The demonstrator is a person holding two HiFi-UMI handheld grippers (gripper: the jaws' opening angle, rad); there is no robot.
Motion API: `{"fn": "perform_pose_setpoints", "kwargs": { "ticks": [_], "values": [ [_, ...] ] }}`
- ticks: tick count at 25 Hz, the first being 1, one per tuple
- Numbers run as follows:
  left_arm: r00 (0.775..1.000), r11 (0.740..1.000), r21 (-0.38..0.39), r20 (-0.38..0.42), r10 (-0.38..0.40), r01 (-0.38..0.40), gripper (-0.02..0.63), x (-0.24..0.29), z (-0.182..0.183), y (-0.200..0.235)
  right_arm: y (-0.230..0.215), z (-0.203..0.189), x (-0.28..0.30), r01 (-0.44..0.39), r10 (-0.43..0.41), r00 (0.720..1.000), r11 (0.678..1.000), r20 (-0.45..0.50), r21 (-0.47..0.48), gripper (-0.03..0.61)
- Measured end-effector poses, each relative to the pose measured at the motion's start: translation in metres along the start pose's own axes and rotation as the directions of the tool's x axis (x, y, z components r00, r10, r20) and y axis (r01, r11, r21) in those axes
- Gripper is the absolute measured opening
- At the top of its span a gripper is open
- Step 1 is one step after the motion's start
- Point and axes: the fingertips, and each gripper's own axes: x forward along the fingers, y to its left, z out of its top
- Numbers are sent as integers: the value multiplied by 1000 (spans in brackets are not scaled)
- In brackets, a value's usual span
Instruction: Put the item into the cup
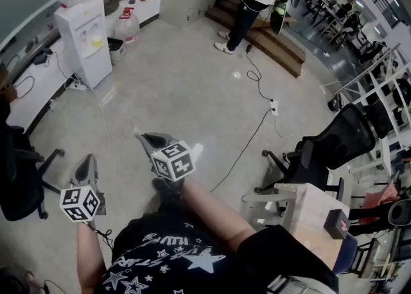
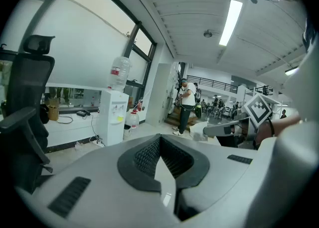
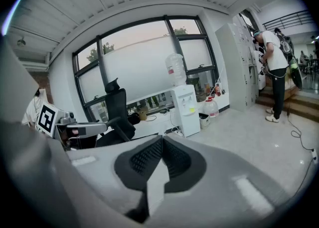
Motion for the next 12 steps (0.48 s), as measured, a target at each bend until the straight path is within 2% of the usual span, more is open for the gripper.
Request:
{"fn": "perform_pose_setpoints", "kwargs": {
  "ticks": [12],
  "values": [
    [1000,1000,21,16,-1,1,-8,18,15,8,0,11,13,-4,4,1000,1000,0,-15,2]
  ]
}}
